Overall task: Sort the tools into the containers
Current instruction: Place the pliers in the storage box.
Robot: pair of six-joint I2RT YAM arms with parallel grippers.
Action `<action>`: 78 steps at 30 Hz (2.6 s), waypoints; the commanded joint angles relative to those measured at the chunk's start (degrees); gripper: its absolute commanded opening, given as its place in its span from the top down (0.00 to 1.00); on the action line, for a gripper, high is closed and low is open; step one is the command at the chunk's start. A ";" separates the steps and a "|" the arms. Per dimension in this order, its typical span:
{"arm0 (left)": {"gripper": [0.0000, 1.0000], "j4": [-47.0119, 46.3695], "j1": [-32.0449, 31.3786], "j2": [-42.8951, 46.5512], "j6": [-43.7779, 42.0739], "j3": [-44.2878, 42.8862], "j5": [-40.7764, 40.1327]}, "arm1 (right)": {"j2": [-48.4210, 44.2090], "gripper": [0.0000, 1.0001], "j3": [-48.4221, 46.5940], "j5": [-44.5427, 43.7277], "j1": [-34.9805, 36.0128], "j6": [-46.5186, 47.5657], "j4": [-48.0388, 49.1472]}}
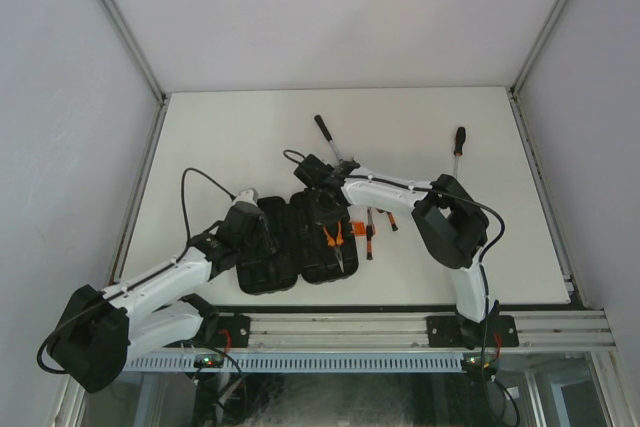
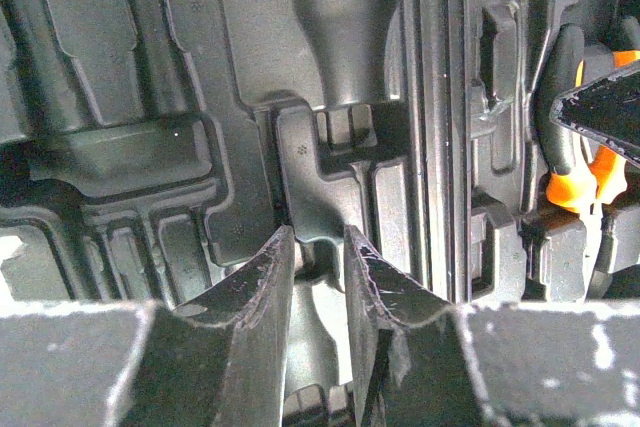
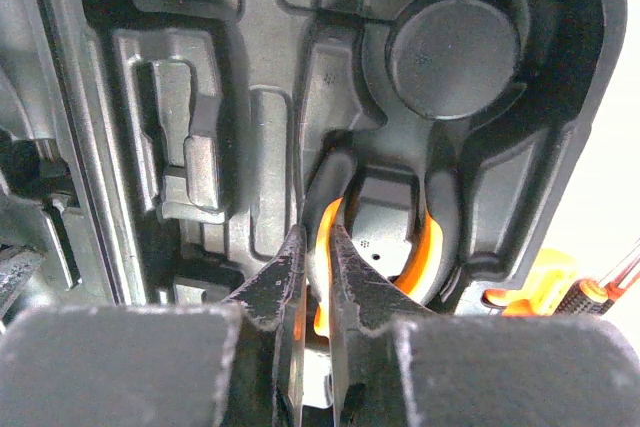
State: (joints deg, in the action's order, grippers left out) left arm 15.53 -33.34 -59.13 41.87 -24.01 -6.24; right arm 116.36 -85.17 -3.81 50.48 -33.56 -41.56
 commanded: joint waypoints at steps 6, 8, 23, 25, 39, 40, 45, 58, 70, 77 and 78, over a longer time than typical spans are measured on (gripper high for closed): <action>0.70 2.49 0.16 -1.85 -0.69 0.72 0.79 | 9.55 1.00 8.12 1.42 0.50 1.40 -3.69; 0.70 2.55 0.12 -1.90 -0.82 0.64 0.86 | 9.98 1.00 8.93 1.70 0.50 1.46 -3.21; 0.70 2.62 0.12 -1.79 -0.86 0.89 0.67 | 11.18 1.00 11.71 2.44 0.66 1.77 -2.19; 0.71 2.68 0.13 -1.74 -0.90 0.82 0.53 | 9.78 1.00 11.62 2.03 0.63 1.55 -2.13; 0.71 4.13 0.14 -0.57 -0.76 0.33 -0.16 | -5.35 0.93 2.22 3.01 -0.61 4.14 -2.05; 0.71 4.20 0.16 -0.48 -0.69 0.33 -0.15 | -6.48 0.90 2.12 2.78 -0.49 4.34 -1.45; 0.71 4.33 0.12 -0.22 -0.63 0.42 -0.13 | -12.28 0.79 4.26 0.60 0.64 4.11 1.68; 0.69 4.33 0.12 -0.28 -0.81 0.37 -0.11 | -12.80 0.70 7.12 -6.74 2.83 -1.06 -3.08; 0.69 4.33 0.14 -0.18 -0.82 0.55 0.11 | -9.65 0.68 7.62 -3.15 3.23 -0.87 -1.73; 0.69 4.53 0.12 -0.04 -1.06 0.17 0.09 | -8.30 0.72 7.51 -3.16 3.28 -0.65 -1.90; 0.69 4.78 0.15 0.10 -1.07 -0.07 0.04 | -8.30 0.72 7.48 -3.15 3.35 -0.61 -1.94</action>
State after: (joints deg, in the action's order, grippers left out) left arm 16.01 -33.34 -59.18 41.87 -24.12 -5.32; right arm 107.83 -77.52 -6.98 53.36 -33.71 -44.29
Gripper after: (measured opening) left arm 0.306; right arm 0.284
